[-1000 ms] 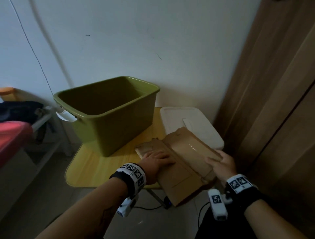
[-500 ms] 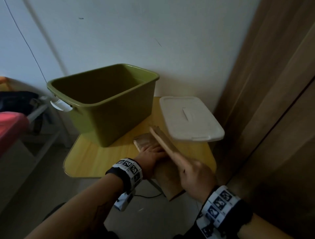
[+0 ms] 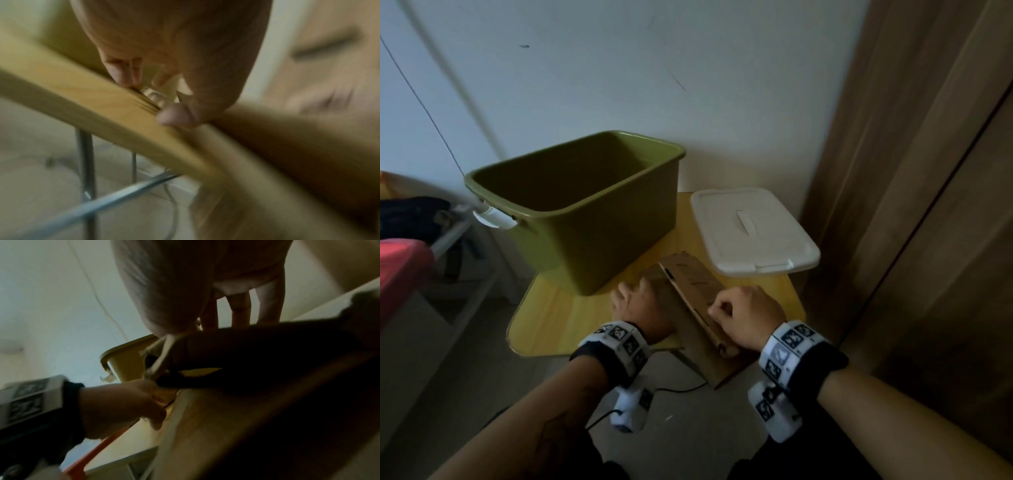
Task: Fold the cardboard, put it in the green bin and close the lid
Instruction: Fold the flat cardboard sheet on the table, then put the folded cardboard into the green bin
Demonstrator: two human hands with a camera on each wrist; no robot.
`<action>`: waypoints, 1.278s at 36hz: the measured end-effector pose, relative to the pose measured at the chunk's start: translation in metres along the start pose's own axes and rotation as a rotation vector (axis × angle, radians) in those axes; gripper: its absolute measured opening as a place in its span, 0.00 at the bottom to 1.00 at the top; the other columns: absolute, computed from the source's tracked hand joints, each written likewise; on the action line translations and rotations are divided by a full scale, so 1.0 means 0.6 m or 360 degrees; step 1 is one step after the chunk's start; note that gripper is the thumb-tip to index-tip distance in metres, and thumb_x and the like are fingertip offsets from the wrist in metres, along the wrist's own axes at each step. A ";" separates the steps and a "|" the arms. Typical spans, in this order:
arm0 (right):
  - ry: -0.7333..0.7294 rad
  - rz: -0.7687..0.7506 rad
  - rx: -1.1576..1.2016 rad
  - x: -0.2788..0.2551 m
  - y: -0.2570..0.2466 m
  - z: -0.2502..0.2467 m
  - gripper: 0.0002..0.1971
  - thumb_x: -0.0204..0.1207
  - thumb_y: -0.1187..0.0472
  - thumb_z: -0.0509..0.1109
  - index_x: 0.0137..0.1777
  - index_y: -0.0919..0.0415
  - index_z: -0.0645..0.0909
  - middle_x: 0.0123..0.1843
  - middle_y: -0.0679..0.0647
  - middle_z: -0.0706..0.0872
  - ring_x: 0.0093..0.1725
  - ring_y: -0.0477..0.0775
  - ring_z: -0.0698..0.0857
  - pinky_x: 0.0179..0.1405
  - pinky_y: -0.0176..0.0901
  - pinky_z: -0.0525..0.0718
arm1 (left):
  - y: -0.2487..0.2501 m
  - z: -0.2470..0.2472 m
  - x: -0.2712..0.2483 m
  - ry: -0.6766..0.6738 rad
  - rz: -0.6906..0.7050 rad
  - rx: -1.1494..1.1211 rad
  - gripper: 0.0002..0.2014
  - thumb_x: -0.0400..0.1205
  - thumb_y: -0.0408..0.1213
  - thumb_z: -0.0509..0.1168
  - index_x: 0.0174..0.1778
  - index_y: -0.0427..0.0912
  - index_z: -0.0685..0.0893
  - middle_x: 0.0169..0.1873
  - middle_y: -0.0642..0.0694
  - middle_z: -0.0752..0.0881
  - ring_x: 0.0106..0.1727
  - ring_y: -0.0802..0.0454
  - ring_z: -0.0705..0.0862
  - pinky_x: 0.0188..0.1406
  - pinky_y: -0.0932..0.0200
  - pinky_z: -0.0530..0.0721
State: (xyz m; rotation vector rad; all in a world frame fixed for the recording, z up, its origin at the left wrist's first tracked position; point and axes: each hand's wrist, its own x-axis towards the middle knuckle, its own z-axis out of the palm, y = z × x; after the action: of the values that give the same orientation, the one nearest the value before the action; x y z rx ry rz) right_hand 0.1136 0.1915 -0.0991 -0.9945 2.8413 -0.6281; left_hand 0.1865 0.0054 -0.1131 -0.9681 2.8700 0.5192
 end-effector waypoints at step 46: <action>-0.0004 0.0381 0.2069 0.093 -0.049 -0.132 0.15 0.78 0.40 0.68 0.54 0.49 0.79 0.40 0.62 0.92 0.36 0.61 0.90 0.31 0.45 0.82 | 0.067 -0.375 -0.046 0.0249 0.0309 -0.1115 0.18 0.72 0.46 0.80 0.54 0.40 0.90 0.43 0.41 0.94 0.41 0.43 0.94 0.43 0.45 0.94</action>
State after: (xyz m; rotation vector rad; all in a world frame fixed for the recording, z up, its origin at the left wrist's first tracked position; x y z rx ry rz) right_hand 0.0714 0.1650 -0.0114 -0.3627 1.7516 -1.9503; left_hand 0.1942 -0.0245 0.1153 -0.8070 2.9690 1.6037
